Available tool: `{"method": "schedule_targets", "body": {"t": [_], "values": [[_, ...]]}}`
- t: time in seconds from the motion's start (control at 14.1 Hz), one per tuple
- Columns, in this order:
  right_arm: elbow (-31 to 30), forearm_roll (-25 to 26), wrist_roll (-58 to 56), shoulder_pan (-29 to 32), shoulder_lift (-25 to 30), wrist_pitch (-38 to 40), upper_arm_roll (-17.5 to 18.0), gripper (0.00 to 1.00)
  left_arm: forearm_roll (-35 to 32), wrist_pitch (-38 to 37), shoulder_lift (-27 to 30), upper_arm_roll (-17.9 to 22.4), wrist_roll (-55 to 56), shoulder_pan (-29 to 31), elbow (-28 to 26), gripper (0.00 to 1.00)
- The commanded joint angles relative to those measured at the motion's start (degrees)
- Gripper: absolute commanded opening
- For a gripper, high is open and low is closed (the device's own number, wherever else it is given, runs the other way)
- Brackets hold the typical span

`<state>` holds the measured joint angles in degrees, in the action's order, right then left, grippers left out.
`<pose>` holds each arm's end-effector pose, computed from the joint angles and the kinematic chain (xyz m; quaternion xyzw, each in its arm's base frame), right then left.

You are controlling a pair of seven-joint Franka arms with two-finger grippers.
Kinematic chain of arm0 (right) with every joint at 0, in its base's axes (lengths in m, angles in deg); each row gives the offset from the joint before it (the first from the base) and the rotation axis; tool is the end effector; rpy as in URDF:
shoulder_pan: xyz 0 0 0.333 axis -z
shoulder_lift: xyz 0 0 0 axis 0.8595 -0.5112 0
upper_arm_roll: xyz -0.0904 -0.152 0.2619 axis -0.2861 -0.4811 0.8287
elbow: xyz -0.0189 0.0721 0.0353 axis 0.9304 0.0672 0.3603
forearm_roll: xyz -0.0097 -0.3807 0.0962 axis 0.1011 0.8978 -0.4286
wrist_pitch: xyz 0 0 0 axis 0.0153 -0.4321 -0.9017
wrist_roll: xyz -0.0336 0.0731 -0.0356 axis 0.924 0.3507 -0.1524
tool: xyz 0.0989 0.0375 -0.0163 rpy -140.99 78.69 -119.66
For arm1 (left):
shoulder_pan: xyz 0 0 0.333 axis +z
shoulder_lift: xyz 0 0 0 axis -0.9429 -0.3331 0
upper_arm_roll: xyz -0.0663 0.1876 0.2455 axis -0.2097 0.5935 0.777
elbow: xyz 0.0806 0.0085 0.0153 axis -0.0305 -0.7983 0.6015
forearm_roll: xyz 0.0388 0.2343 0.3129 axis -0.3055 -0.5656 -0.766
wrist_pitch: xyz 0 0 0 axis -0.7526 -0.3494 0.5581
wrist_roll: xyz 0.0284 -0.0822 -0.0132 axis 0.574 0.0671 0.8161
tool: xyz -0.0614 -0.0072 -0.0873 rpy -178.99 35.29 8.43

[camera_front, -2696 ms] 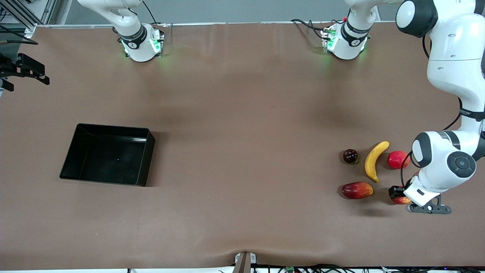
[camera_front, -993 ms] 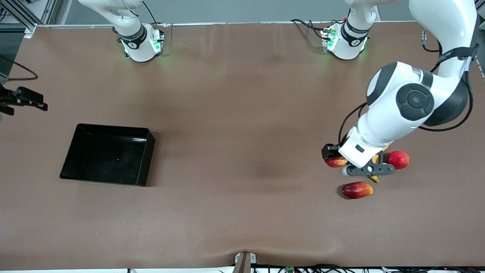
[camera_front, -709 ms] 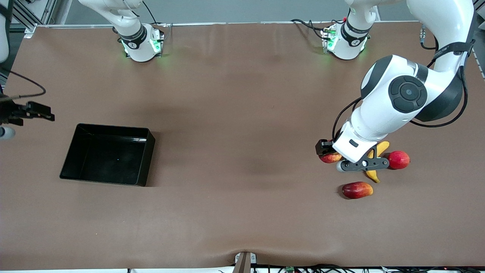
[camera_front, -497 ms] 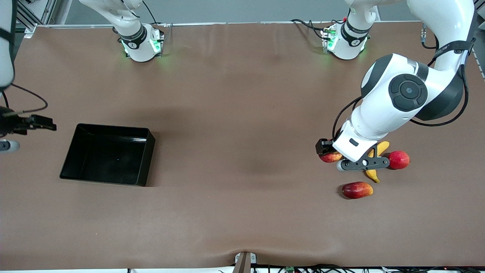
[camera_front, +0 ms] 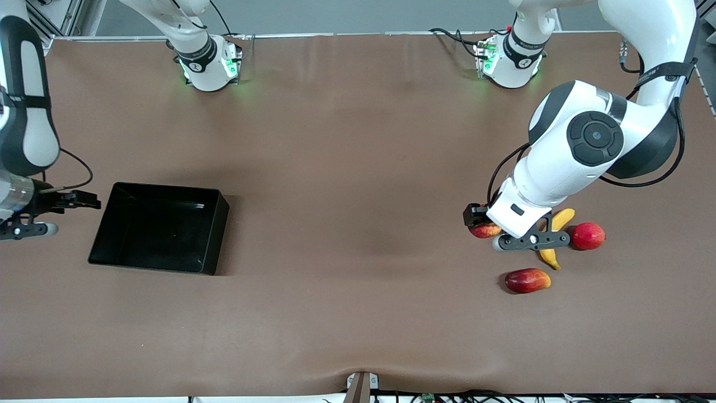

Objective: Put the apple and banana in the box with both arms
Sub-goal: 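Lift the apple with the left gripper while the right gripper reaches the tray, then grasp the black tray's rim with the right gripper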

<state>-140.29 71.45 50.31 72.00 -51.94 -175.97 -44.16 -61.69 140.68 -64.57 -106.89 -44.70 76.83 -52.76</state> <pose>0.5878 -0.1767 0.3506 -0.9953 -0.0573 0.0777 0.0056 0.6373 -0.2426 0.4735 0.9985 0.0345 0.0156 0.0392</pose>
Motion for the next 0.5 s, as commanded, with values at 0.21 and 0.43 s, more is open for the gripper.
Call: {"method": "schedule_targets", "body": {"t": [0.21, 0.43], "values": [[-4.3, 0.1, -0.3, 1.0, 0.2, -4.9, 1.1, 1.0, 0.0, -0.8, 1.8, 0.1, 0.6, 0.5, -2.1, 0.0], [-6.3, 0.0, -0.5, 2.0, 0.2, -7.6, 1.2, 1.0, -0.2, -1.9, 1.9, 0.1, 0.2, 0.5, -2.2, 0.0]]}}
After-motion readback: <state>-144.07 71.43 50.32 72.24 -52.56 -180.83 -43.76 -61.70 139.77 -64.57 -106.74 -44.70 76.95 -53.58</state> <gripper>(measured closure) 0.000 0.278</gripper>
